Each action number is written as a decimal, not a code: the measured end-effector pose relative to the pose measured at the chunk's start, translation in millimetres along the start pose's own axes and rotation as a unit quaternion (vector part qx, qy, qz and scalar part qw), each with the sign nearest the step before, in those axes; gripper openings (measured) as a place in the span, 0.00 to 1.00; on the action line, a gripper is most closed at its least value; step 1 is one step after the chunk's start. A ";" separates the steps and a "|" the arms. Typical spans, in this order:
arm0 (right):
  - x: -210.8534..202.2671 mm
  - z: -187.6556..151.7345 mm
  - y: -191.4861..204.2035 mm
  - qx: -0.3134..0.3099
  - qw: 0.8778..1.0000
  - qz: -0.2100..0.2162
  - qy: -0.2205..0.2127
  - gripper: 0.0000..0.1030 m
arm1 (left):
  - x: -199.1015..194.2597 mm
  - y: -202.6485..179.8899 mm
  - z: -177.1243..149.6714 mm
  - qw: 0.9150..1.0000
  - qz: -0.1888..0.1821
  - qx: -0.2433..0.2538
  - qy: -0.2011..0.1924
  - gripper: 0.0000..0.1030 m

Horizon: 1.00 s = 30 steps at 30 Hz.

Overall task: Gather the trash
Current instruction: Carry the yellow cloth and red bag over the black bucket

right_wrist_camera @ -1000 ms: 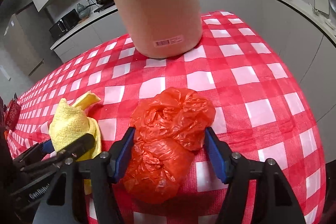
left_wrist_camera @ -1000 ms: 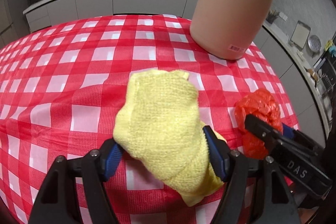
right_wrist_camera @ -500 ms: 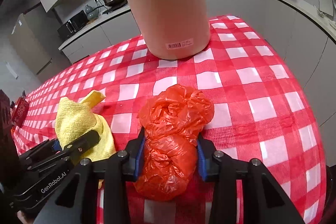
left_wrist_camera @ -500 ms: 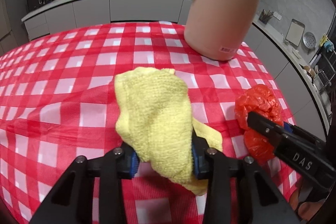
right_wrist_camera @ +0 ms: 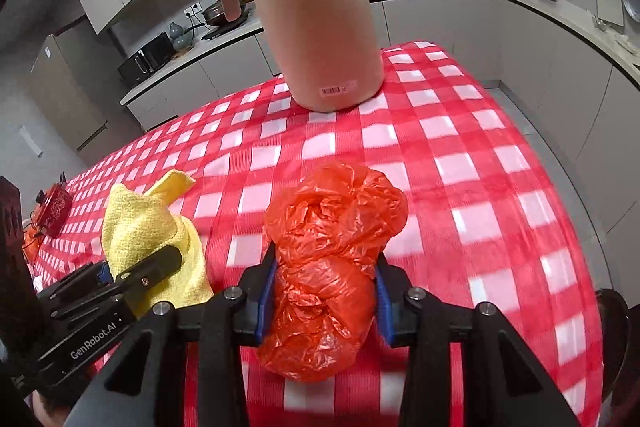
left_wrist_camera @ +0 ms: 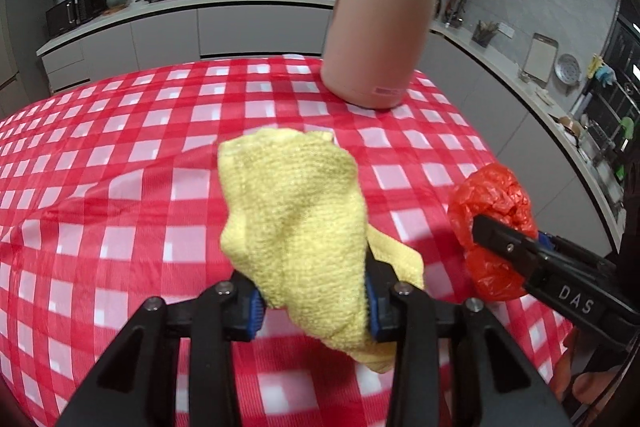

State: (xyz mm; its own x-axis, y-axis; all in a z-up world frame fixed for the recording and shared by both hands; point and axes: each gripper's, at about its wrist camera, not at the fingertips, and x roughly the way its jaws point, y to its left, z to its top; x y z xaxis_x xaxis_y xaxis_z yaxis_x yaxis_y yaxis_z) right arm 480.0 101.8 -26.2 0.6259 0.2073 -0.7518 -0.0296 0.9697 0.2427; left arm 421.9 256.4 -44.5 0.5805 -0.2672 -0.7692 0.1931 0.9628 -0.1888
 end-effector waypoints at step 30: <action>-117.4 -96.0 -135.9 -0.073 0.992 0.101 0.017 0.42 | -44.9 -179.8 -94.0 0.997 0.045 -0.063 -0.021 0.39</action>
State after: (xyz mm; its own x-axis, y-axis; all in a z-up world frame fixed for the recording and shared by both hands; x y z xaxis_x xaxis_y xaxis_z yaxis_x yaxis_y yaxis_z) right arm 335.7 -41.9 -29.7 0.5700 0.4007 -0.7173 -0.2657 0.9160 0.3006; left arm 286.8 99.0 -33.4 0.6243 -0.1788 -0.7604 0.0395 0.9794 -0.1979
